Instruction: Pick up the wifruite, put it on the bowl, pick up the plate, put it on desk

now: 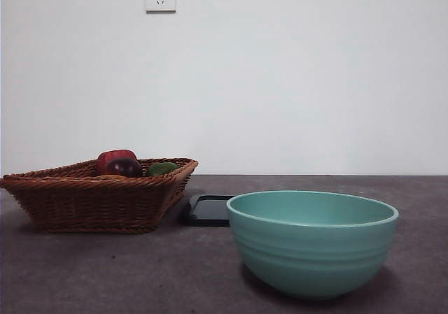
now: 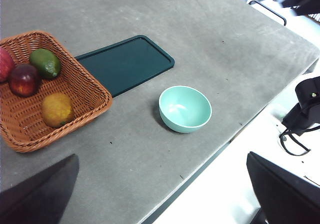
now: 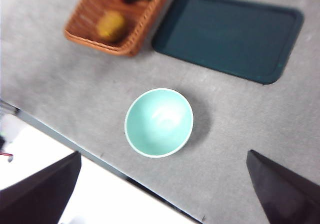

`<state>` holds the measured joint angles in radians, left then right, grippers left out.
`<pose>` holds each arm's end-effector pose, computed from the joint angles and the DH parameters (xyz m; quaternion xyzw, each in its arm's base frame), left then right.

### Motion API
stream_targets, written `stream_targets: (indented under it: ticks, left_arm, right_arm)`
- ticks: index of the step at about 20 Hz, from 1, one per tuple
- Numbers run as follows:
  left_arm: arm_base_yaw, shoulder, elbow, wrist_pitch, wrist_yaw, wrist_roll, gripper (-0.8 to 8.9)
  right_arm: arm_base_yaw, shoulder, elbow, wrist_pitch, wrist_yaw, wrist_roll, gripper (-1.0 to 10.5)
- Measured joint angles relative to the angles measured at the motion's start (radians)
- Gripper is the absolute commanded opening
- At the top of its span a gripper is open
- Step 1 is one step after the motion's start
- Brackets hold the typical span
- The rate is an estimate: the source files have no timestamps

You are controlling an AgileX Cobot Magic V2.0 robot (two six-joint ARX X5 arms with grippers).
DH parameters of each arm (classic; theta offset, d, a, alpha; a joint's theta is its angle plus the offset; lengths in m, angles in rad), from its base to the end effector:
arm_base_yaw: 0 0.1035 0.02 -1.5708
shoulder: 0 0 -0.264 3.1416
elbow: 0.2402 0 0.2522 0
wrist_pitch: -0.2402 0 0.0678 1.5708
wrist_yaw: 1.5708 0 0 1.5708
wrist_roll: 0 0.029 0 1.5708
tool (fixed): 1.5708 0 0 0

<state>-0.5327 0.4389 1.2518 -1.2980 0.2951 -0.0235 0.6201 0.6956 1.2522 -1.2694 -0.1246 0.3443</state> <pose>-0.0126 -0.0024 0.3903 0.0180 0.2431 -0.3876 0.8890 0.0522 0.0417 0.3899 0.0652 0.3917 0.2780 0.8747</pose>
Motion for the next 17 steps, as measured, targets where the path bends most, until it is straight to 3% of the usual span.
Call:
stream_targets:
  ticks: [8, 17]
  left_arm:
    - [0.000, 0.000, 0.000, 0.000, 0.000, 0.000, 6.26]
    - [0.000, 0.000, 0.000, 0.000, 0.000, 0.000, 6.25]
  right_arm:
    - [0.000, -0.209, 0.000, -0.065, 0.000, -0.001, 6.1]
    - [0.000, -0.229, 0.000, -0.072, 0.000, -0.001, 6.1]
